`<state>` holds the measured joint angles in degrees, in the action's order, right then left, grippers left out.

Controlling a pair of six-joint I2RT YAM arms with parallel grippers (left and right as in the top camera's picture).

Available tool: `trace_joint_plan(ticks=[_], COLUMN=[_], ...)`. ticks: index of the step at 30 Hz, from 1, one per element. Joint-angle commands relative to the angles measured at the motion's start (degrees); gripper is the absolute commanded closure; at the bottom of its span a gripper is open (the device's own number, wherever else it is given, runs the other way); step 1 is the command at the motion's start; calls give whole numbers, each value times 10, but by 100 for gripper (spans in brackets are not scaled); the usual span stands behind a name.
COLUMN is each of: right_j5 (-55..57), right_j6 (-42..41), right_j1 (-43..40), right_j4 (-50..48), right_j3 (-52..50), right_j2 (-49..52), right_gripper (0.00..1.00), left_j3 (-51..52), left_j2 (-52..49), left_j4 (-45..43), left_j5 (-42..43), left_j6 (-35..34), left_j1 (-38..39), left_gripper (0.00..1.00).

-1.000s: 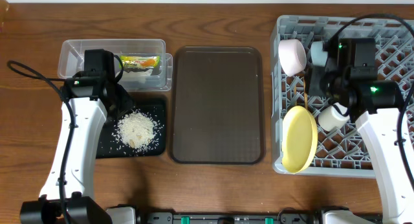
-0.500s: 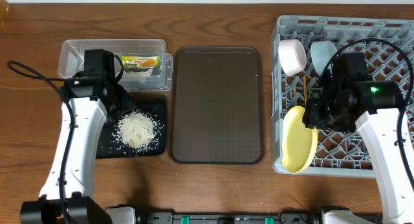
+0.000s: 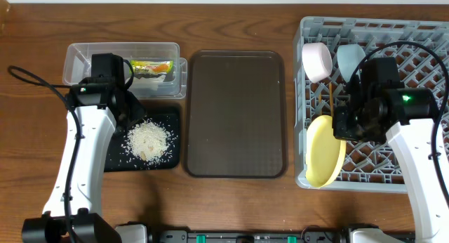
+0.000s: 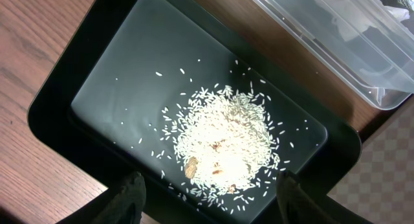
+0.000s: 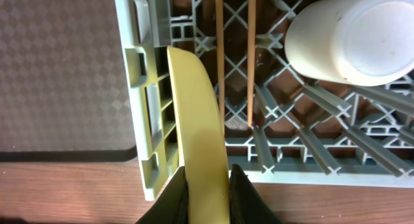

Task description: Sort waste into correct bins and load items into the dishwasher rack

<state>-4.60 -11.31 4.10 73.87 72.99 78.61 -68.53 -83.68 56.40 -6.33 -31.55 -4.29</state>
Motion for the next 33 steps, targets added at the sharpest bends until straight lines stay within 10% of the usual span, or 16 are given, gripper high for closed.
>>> trace_joint_plan(ticks=[1, 33], right_j5=[19, 6], right_j6=[-9, -28], right_j1=[-3, -3], right_j4=[-9, -112], right_j3=[3, 3], right_j2=[-6, -6], right_gripper=[86, 60], left_j3=[0, 0], left_j2=[2, 2], left_j4=[1, 3], left_j5=[-1, -1], left_j6=[-5, -5], left_j1=[-1, -1], left_gripper=[33, 32])
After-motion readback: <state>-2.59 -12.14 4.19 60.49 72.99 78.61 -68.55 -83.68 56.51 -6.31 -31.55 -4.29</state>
